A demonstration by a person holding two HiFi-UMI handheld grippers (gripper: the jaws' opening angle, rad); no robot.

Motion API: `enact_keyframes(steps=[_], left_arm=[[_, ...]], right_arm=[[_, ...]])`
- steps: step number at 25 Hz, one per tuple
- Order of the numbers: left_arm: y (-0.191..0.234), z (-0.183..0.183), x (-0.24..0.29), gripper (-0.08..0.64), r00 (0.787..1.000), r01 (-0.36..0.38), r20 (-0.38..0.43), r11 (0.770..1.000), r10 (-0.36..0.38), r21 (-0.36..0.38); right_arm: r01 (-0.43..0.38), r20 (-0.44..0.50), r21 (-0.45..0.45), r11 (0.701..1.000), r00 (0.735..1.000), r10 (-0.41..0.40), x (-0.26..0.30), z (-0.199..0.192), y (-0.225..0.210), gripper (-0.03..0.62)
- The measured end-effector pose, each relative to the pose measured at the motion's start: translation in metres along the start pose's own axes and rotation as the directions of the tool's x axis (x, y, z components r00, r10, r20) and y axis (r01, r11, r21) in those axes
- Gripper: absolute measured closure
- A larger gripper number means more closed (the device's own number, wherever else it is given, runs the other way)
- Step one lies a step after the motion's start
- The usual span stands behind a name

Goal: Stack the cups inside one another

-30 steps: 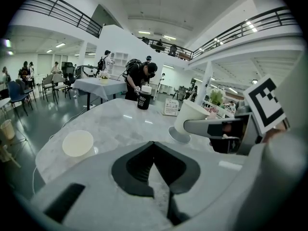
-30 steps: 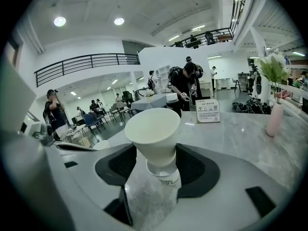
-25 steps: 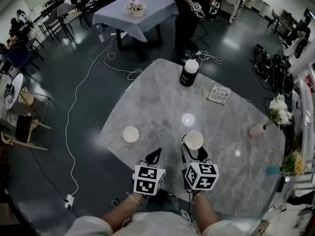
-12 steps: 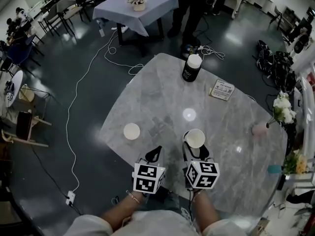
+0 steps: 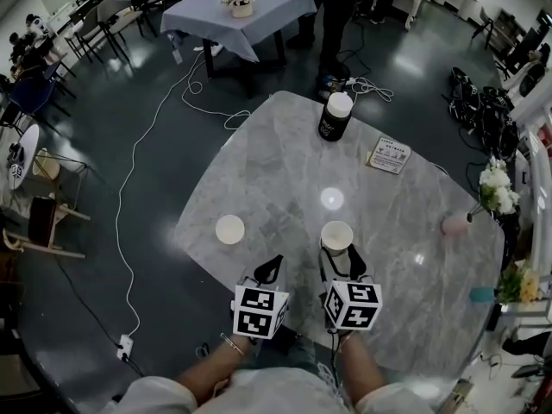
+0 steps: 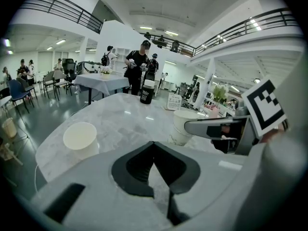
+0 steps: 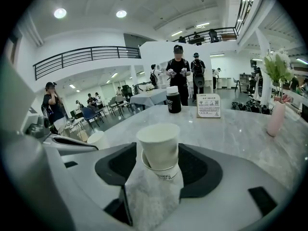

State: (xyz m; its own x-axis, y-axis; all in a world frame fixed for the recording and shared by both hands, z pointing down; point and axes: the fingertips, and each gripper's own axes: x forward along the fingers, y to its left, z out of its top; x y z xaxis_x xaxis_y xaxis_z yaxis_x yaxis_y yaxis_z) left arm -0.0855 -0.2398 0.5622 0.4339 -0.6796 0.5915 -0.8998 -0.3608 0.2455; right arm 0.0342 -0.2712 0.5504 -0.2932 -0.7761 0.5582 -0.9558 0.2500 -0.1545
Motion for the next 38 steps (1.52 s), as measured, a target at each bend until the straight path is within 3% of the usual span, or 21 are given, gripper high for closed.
enact_keyframes(steps=[16, 26, 38], left_arm=[[-0.01, 0.0, 0.003, 0.563, 1.0, 0.013, 0.004, 1.0, -0.013, 0.004], [-0.018, 0.009, -0.007, 0.563, 0.999, 0.01, 0.035, 1.0, -0.01, 0.008], [-0.034, 0.022, -0.035, 0.563, 0.995, 0.002, 0.104, 1.0, -0.006, 0.031]], right_arm=[[0.023, 0.022, 0.027, 0.999, 0.999, -0.023, -0.012, 0.001, -0.009, 0.359], [0.021, 0.094, 0.042, 0.999, 0.995, -0.025, -0.031, 0.019, -0.013, 0.367], [0.05, 0.175, 0.047, 0.998, 0.983, -0.058, -0.071, 0.03, -0.015, 0.503]])
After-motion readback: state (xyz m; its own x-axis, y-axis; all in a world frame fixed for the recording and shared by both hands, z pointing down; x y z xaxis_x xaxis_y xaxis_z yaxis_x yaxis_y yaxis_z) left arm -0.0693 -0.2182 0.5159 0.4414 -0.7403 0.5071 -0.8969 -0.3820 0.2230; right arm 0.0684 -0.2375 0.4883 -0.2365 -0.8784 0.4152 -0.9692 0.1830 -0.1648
